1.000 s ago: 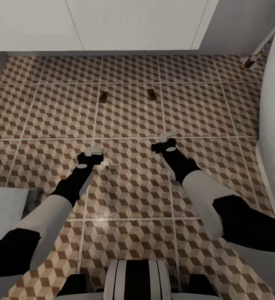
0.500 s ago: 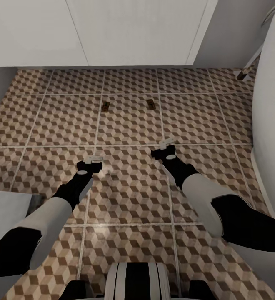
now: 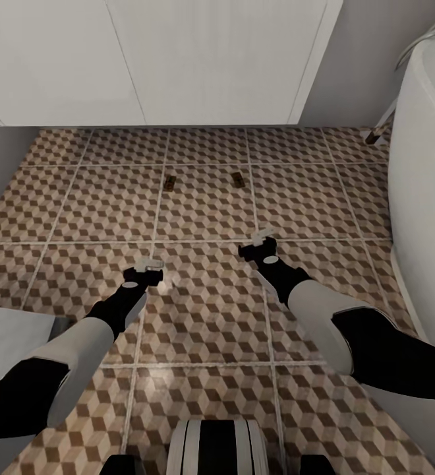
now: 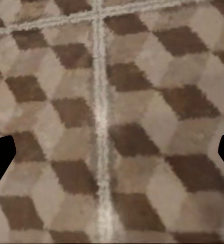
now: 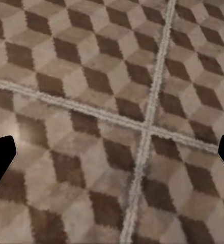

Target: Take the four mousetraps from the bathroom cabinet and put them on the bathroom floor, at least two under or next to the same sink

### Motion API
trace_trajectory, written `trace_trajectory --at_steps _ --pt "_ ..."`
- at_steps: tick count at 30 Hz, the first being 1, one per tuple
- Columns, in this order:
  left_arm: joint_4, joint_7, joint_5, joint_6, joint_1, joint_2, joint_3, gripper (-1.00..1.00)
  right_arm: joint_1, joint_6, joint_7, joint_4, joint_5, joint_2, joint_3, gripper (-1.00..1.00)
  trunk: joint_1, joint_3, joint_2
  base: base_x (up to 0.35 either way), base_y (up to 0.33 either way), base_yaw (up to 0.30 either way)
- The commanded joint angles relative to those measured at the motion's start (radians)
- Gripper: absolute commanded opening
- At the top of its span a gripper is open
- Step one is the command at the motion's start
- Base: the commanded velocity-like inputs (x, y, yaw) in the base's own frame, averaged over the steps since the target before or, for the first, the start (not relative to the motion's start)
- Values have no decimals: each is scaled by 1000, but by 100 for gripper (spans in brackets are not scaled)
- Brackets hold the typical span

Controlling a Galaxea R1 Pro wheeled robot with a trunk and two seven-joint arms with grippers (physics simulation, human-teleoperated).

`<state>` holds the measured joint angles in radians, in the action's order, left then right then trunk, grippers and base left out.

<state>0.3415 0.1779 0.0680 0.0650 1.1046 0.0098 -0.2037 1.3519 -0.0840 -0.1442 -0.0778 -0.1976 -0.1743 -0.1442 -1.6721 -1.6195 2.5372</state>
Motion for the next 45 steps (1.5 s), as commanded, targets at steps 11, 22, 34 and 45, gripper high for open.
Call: trace_trajectory --at_steps 11,22,34,45 --pt "-64 -3 8 -6 -7 1 -8 100 -5 -60 -6 53 -2 0 -8 100 5 42 -2 0 0 0" --pt "-202 -5 7 -74 -27 -5 -9 100 -43 -103 0 56 -2 0 -8 100 10 85 -5 0 0 0" --pt "-214 -5 7 -103 -87 -4 -8 100 -115 -143 23 56 -2 0 -8 100 15 131 -8 0 0 0" --pt "-394 -3 7 -542 -130 -12 -9 100 -190 -200 29 56 -2 31 -8 100 20 174 -10 0 0 0"
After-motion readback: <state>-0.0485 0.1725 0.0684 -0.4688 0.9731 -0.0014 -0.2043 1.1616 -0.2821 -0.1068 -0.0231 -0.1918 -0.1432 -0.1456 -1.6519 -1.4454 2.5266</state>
